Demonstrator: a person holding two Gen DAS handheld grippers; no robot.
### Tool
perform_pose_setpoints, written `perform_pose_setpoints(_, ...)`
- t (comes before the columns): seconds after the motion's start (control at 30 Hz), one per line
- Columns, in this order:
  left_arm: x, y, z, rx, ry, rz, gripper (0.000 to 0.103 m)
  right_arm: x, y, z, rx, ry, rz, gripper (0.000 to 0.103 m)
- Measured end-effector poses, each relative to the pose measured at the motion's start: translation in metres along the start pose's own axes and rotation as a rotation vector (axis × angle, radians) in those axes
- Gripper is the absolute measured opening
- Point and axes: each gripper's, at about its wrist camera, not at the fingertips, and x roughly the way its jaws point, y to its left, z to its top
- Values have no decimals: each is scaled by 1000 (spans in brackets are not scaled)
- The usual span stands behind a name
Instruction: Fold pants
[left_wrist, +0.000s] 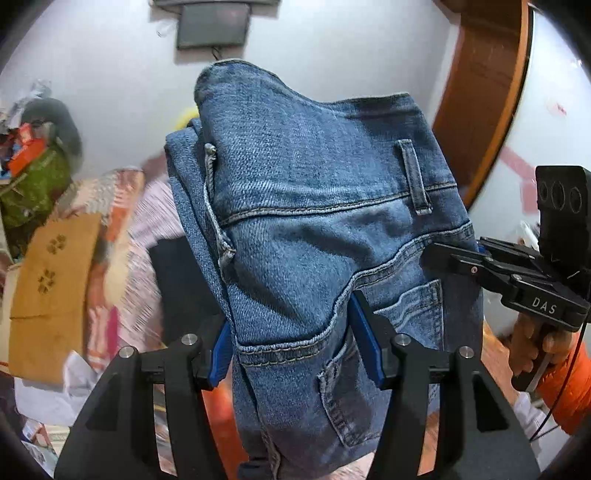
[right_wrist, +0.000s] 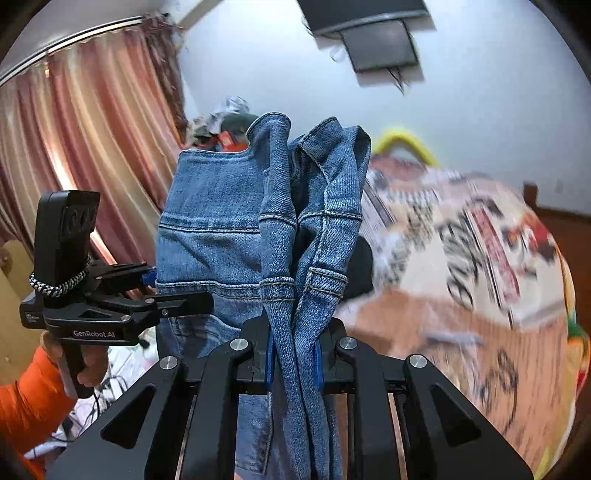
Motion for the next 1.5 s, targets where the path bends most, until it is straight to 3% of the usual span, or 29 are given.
perform_pose_setpoints(0.2,5,45,22,-41,-78,75,57,45,6,35,-32,-39,28,14)
perform_pose_setpoints(0.33,34,77,29,-72,-74,125,57,87,0,47,-6,-31,33,14)
perform_pose_setpoints(0.7,150,155,38,-159,14,174,57,209,-38,57,55,84,-15,14)
perform_pose_setpoints(0.83,196,181,40,-201,63,160,57,246,-54,59,73,127,-41,14)
perform_pose_setpoints(1.2,300,203,24,-232,242,143,59,314,-107,33,134,311,-146,14)
perform_pose_setpoints(1.33,295,213,16,-276,233,136,59,306,-108,26,121,342,-163,19)
perform_pose_setpoints(1.5,249,207,23,-270,194,148,59,278,-99,26,84,349,-180,20)
